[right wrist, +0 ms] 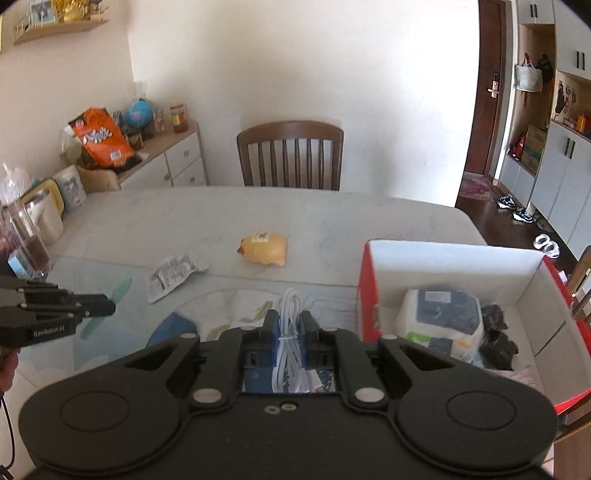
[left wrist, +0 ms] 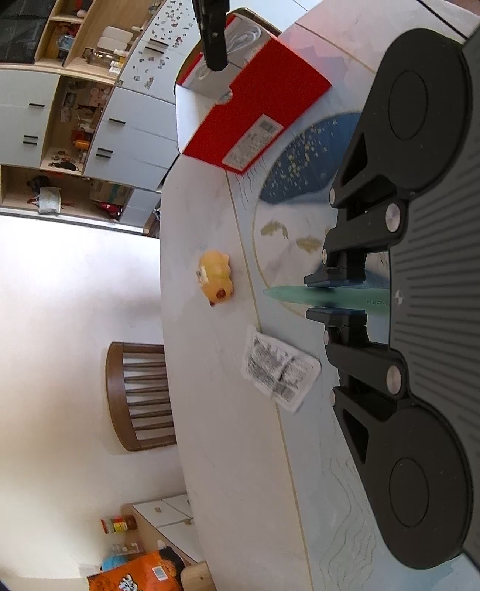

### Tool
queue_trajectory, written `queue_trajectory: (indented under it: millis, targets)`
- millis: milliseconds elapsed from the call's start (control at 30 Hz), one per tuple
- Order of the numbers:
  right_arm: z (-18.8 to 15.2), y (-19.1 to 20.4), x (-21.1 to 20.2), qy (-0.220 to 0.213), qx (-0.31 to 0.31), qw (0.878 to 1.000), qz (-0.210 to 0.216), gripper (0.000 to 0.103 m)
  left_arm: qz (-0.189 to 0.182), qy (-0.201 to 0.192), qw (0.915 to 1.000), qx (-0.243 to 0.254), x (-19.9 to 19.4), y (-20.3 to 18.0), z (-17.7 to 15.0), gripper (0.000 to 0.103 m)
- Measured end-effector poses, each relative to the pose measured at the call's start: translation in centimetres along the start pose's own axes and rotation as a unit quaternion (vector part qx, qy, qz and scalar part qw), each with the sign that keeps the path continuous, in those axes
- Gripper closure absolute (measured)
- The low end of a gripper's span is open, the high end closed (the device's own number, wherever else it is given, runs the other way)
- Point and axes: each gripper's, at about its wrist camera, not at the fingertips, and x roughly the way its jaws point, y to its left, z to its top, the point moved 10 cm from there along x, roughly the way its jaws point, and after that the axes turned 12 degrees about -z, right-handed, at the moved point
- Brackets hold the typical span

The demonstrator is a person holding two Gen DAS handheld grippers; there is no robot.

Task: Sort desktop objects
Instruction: 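Lift the green stick and white cable and carry both over the shoebox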

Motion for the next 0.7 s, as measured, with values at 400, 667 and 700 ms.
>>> queue_trajectory:
  millis: [400,667,700]
  targets:
    - [1.2,-5.2,-1.0,-0.02,0.012,1.0,-0.003,0.093,-0.007,-0.006,0.9999,0.008,0.9,-4.7,1.9,0.093]
    - [0.9,-8.3,-0.9,-0.017,0.012,1.0,-0.005,0.093,-0.012,-0.011,0.9998,0.015,1.8,-8.2,3.1,0.093]
    - [0.8,-8.7,-0.9,-0.017,0.012,1.0,-0.006,0.093,-0.013,-0.012,0.9997,0.016,1.9,-8.6,3.3,0.093]
